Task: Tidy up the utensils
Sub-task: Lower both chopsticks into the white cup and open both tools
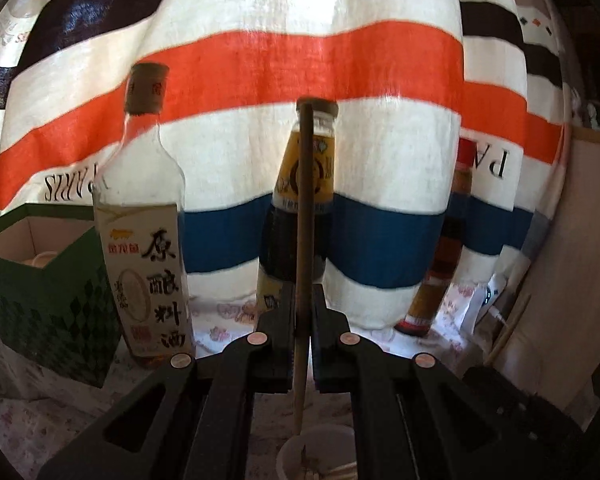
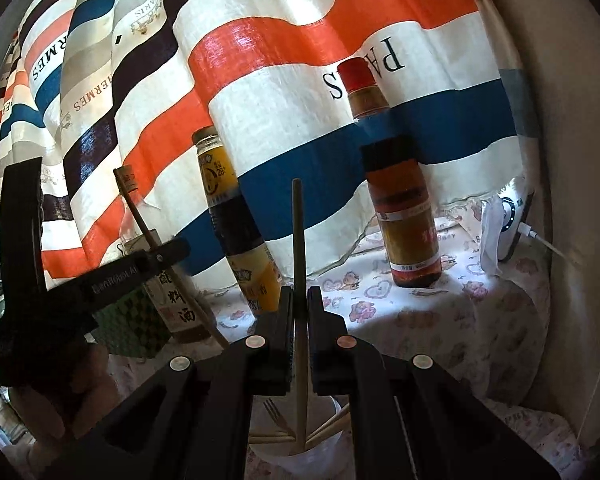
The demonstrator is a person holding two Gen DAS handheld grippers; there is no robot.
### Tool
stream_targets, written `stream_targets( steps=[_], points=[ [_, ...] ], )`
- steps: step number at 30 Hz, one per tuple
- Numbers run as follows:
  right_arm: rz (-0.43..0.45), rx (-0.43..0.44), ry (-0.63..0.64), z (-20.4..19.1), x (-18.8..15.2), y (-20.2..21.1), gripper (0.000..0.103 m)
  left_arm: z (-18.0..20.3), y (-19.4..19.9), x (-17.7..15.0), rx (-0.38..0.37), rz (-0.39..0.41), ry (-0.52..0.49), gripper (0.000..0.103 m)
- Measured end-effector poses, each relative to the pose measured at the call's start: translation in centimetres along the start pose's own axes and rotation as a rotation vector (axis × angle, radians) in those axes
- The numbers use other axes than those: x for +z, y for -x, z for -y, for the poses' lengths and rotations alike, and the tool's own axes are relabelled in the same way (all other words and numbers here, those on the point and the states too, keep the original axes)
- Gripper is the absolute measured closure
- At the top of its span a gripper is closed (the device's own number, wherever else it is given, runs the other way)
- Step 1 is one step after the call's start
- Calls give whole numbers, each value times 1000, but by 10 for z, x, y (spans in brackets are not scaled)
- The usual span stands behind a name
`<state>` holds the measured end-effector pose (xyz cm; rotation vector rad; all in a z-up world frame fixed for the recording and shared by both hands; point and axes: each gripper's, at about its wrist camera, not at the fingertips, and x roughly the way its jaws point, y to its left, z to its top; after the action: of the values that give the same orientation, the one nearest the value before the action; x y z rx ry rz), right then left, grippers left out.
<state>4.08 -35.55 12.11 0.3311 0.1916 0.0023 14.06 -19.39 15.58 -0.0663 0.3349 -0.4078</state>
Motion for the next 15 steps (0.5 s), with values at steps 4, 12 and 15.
stream_targets(
  steps=[4, 12, 15],
  points=[
    [-6, 6, 14, -4, 0, 1, 96, -2, -3, -9, -14, -55, 17, 97],
    [-36, 6, 9, -5, -3, -5, 96, -6, -3, -34, 4, -90, -3, 97],
    [-57, 24, 1, -5, -3, -7, 96, -12, -2, -39, -6, -100, 16, 97]
  ],
)
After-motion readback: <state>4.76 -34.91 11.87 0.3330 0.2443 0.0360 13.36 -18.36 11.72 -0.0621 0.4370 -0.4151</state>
